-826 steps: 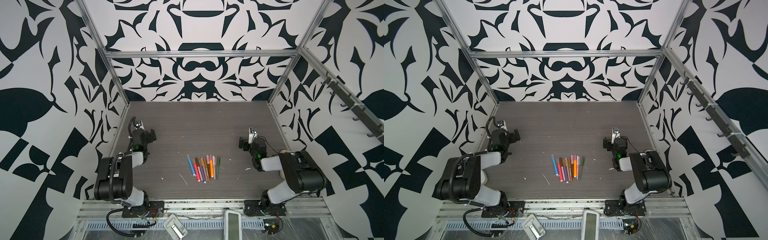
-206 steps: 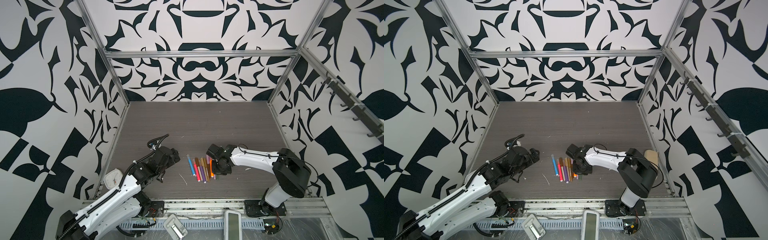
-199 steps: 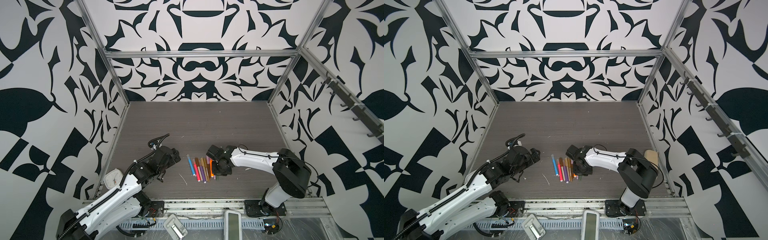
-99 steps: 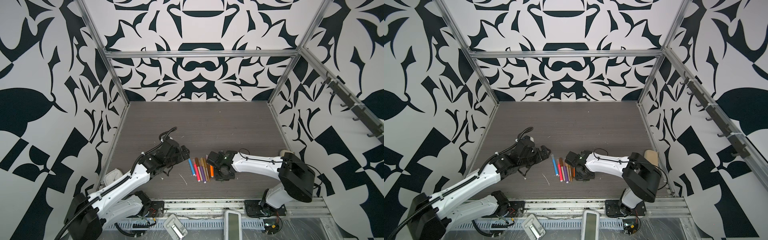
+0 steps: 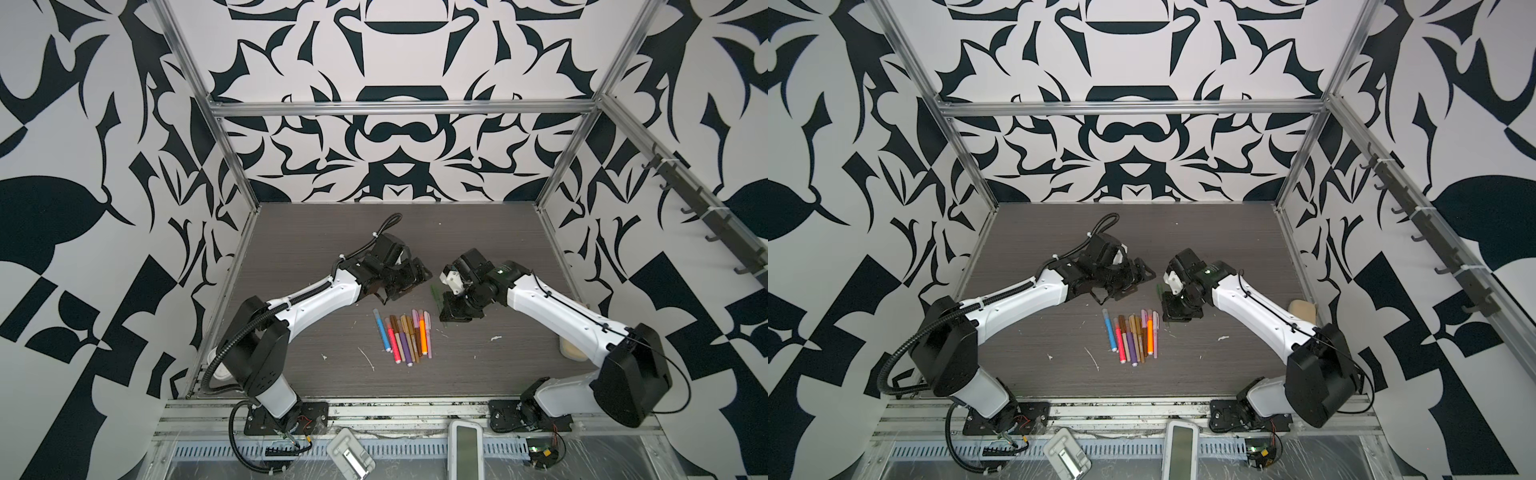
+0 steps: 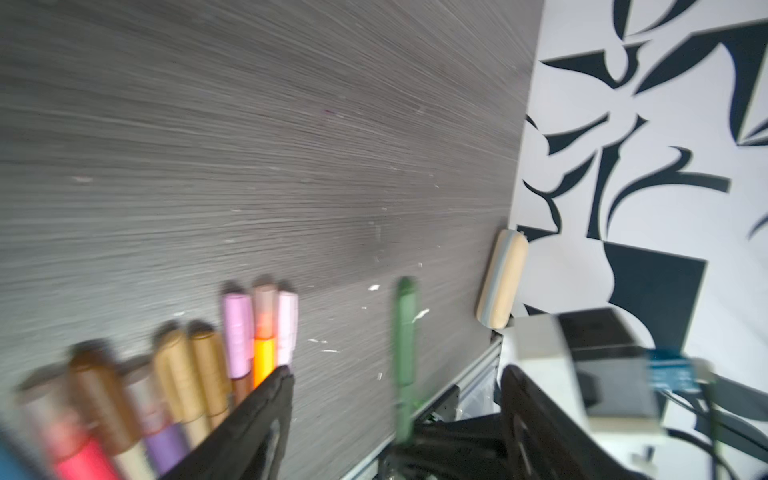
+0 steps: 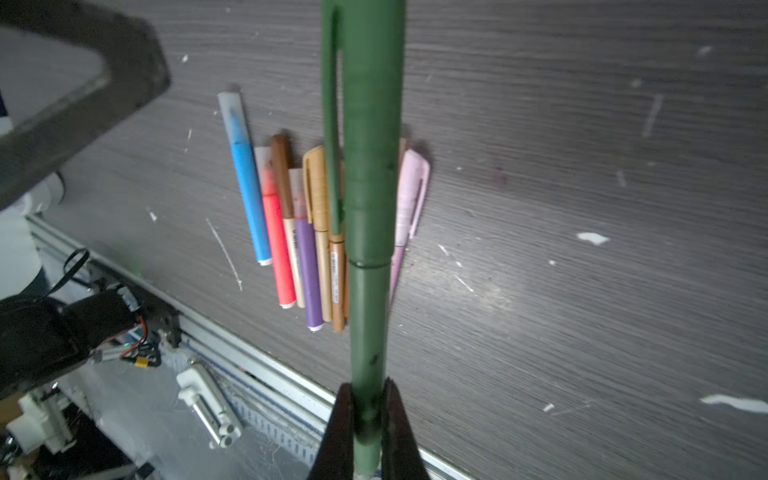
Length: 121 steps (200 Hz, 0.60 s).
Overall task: Open the pen caps
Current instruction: 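Lift the green pen with the right gripper toward the left gripper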
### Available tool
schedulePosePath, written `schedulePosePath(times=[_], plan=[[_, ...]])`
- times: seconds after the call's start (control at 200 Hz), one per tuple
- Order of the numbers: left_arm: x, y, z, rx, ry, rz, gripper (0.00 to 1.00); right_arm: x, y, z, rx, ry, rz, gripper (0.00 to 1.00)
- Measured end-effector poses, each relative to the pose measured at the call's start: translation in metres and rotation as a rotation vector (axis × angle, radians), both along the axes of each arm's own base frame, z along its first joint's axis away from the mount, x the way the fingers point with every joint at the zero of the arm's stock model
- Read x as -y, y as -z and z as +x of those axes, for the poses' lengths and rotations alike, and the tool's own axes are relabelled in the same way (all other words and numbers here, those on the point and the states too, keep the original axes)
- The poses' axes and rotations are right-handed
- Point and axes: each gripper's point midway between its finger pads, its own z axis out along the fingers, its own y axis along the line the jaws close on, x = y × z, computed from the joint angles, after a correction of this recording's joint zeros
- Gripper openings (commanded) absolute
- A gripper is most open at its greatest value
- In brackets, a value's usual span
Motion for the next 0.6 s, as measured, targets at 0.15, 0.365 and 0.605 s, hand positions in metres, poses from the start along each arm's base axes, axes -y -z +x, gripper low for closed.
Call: schedulePosePath(times=[0.15,0.365,0.605], plan=[[0.006,-0.001,-0.005,-0.031,0.010,-0.019,0.58,-0.009,-0.001,-0.003,-0.037,-0.017,0.051,0.00],[0.021,0.001,0.005,-0.057,0.046,-0.036,0.50,-0.006,-0.003,0.003,-0.059,0.034,0.074,0.00],[0.023,0.011,0.001,-0.086,0.069,-0.026,0.57,-0.006,-0.013,0.008,-0.051,0.026,0.088,0.00]])
